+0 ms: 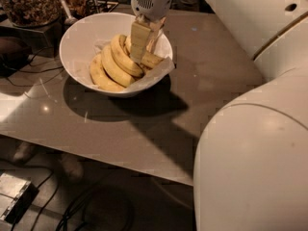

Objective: Pick banana from white bowl

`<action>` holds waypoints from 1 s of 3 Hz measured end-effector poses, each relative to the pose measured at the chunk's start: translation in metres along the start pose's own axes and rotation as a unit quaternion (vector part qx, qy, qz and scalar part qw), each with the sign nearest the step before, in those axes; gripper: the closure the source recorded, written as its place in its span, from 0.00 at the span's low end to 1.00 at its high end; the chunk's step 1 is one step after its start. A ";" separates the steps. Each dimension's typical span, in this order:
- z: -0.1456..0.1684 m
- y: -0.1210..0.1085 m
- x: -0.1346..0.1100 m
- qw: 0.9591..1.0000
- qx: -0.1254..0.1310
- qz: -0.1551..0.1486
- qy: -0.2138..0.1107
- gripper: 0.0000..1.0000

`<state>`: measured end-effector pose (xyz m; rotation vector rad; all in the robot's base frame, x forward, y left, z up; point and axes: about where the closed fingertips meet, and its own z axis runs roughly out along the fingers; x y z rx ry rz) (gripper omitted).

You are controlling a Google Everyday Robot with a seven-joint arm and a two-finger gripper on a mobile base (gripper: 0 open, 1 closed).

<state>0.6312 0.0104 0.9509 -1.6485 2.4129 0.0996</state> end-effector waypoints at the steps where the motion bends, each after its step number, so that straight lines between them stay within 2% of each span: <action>1: 0.010 -0.008 0.004 1.000 -0.004 0.015 0.008 0.47; 2: 0.019 -0.013 0.009 0.999 -0.009 0.029 0.017 0.52; 3: 0.027 -0.016 0.013 0.999 -0.015 0.036 0.024 0.50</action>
Offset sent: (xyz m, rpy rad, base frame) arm -0.0178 -0.0409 -0.0288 -0.1203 0.1925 -0.0781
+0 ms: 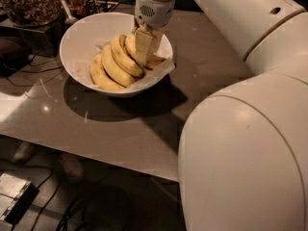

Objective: Pick banana from white bowl

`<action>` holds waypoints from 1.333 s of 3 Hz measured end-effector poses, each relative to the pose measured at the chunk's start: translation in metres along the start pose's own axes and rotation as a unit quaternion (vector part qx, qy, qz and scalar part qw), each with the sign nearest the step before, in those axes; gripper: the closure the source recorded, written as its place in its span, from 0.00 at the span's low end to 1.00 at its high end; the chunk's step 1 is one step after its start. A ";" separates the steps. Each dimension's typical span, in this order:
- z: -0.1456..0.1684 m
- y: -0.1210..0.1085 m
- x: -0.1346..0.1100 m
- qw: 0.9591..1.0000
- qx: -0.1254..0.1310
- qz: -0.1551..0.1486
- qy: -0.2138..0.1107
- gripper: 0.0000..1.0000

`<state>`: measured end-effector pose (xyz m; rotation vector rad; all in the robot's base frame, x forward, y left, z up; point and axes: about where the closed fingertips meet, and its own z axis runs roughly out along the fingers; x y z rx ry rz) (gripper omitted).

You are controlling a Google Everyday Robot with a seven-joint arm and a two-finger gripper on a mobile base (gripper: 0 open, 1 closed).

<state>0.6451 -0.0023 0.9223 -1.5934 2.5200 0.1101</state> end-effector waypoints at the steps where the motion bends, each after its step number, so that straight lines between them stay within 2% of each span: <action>1: 0.007 0.001 0.001 1.000 -0.007 0.001 0.007 0.47; 2: 0.007 0.001 0.001 1.000 -0.007 0.001 0.007 0.48; 3: 0.003 0.001 0.001 1.000 -0.007 0.001 0.007 0.66; 4: 0.008 -0.005 -0.009 1.000 0.004 0.000 -0.009 0.89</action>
Offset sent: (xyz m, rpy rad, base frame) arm -0.0377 -0.0238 -0.0226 -0.1074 0.1889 0.0169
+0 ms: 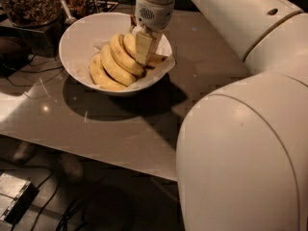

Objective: Pick banana from white bowl

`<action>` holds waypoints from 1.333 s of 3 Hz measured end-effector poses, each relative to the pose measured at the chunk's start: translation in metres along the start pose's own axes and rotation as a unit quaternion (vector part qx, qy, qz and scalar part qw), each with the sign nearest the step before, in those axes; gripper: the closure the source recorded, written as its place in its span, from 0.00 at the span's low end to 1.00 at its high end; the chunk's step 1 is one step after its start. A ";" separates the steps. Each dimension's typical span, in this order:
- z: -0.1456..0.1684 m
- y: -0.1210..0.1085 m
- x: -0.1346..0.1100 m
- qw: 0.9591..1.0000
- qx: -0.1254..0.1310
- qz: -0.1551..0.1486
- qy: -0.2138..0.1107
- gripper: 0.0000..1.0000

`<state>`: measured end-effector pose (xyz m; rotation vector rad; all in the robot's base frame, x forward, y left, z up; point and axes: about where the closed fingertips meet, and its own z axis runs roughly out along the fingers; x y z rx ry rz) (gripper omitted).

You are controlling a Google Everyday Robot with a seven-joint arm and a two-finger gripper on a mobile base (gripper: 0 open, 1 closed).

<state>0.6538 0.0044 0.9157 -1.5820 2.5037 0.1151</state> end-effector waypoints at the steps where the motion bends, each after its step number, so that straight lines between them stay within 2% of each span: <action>1: -0.011 0.003 -0.005 0.999 0.011 -0.019 -0.025 1.00; 3: -0.044 0.019 0.001 0.994 0.001 -0.062 -0.088 1.00; 4: -0.052 0.026 0.008 0.988 -0.026 -0.093 -0.123 1.00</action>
Offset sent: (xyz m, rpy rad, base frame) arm -0.0361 -0.0078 0.0534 0.1486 -0.0941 0.1384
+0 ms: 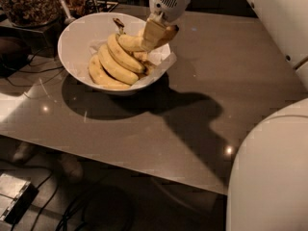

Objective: Pick banana from white bowl

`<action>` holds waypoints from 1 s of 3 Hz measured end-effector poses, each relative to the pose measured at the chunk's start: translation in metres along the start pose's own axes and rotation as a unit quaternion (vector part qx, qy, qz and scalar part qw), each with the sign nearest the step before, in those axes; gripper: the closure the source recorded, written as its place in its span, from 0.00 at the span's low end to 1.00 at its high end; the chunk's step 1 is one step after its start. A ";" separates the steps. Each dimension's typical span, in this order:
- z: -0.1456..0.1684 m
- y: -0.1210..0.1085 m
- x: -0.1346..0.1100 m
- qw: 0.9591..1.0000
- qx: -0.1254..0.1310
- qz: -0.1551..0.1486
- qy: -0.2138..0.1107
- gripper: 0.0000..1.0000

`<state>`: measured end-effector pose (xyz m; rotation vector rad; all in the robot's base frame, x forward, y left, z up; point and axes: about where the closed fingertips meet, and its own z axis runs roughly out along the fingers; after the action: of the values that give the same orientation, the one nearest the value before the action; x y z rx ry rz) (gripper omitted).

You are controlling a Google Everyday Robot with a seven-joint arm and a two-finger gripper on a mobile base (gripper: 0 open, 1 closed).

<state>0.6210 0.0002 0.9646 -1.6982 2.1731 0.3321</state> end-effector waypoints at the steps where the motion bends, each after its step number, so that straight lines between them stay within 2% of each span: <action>1: -0.007 0.009 0.004 0.998 -0.039 -0.031 -0.045 1.00; 2: -0.012 0.015 0.011 0.992 -0.074 -0.052 -0.091 1.00; 3: -0.024 0.021 0.021 0.984 -0.098 -0.066 -0.133 1.00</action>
Offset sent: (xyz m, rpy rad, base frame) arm -0.0395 -0.0332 0.0113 0.3011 0.1097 0.2657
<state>0.5930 -0.0223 0.9767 -1.7741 1.8777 0.7142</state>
